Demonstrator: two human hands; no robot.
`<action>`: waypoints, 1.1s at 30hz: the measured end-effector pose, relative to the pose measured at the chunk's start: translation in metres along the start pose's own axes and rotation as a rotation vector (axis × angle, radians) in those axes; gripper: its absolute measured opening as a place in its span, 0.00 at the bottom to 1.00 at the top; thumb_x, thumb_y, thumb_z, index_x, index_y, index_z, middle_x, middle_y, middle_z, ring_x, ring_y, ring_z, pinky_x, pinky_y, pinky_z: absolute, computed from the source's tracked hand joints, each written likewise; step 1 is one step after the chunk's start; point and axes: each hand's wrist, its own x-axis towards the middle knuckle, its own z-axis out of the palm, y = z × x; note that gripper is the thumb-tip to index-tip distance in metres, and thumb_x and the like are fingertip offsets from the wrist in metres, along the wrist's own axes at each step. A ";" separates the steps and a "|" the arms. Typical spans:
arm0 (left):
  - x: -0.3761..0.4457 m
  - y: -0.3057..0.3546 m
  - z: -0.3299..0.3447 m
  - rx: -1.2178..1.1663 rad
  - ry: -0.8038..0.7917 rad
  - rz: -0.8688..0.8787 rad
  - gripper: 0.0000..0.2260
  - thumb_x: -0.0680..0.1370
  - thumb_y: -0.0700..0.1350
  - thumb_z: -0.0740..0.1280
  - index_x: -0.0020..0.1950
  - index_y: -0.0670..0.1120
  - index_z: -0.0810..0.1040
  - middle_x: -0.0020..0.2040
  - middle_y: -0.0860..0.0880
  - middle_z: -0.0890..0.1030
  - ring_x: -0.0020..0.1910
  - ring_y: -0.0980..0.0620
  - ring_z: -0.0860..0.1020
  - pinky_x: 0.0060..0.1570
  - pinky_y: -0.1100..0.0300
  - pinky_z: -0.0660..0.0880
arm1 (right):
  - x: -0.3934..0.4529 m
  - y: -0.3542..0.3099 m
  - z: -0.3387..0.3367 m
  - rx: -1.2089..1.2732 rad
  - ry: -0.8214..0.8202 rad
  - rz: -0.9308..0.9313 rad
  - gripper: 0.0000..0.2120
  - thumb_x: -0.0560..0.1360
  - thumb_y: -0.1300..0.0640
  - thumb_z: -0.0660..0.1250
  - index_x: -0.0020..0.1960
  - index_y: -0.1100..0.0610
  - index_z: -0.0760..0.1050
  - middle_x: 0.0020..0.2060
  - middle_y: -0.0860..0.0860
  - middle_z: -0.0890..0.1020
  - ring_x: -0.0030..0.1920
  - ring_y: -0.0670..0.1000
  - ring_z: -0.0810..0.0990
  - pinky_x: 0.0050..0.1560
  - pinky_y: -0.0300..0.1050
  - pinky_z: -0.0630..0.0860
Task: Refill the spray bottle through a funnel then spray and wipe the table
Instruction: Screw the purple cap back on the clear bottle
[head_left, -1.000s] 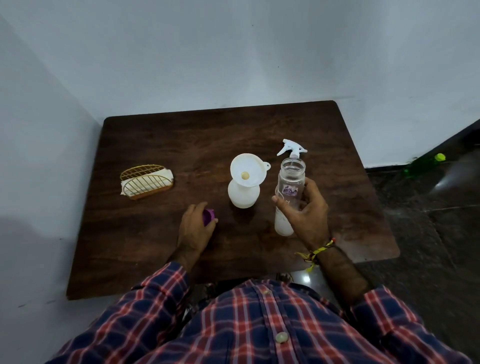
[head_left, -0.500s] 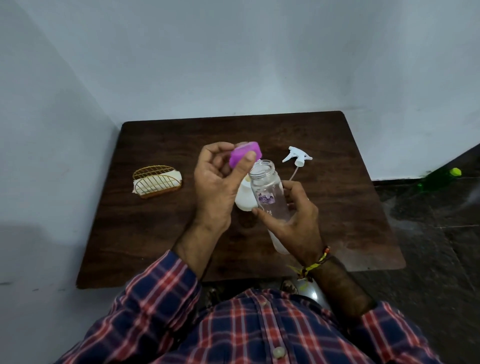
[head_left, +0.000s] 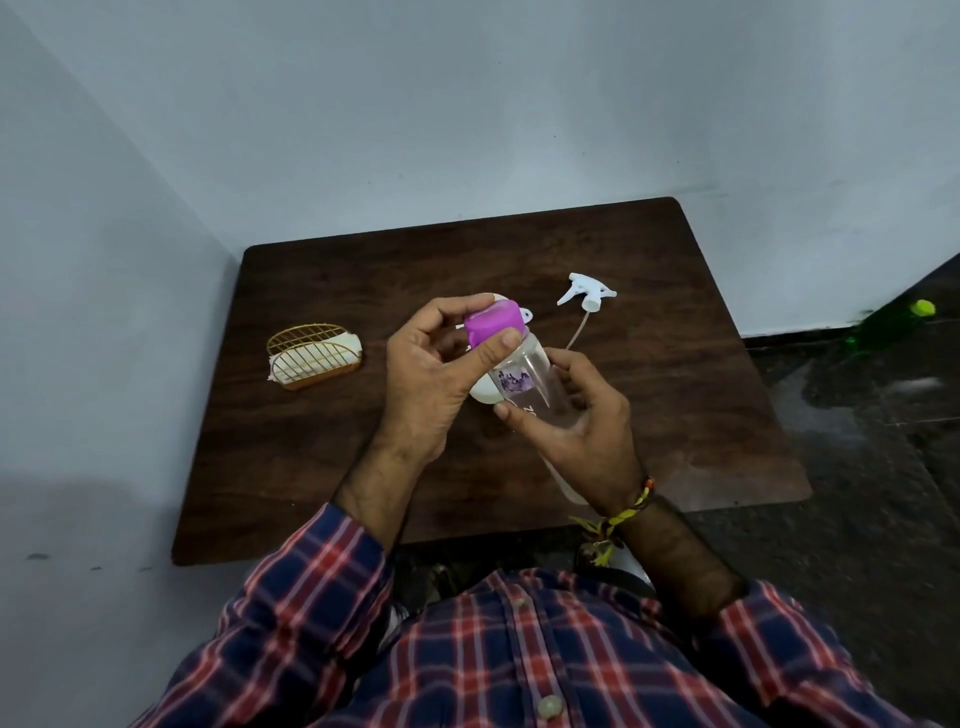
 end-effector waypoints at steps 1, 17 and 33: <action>0.000 0.000 -0.003 -0.004 -0.004 0.009 0.18 0.66 0.38 0.77 0.54 0.40 0.80 0.52 0.46 0.83 0.51 0.50 0.82 0.46 0.57 0.80 | -0.001 0.000 0.001 0.033 -0.014 0.005 0.27 0.66 0.46 0.80 0.61 0.54 0.77 0.49 0.48 0.85 0.48 0.51 0.84 0.48 0.56 0.80; -0.018 0.013 0.020 -0.033 0.310 0.091 0.14 0.68 0.38 0.77 0.51 0.39 0.80 0.47 0.48 0.83 0.44 0.58 0.80 0.44 0.62 0.78 | 0.002 -0.026 -0.002 -0.284 0.119 -0.159 0.28 0.66 0.46 0.78 0.61 0.55 0.77 0.50 0.50 0.81 0.48 0.51 0.81 0.46 0.53 0.79; -0.008 0.016 -0.031 -0.088 -0.025 0.022 0.26 0.67 0.53 0.77 0.60 0.44 0.77 0.54 0.43 0.83 0.53 0.48 0.81 0.44 0.56 0.81 | 0.007 -0.033 0.005 0.171 -0.124 0.030 0.27 0.65 0.56 0.82 0.60 0.60 0.77 0.49 0.54 0.85 0.48 0.51 0.85 0.50 0.47 0.82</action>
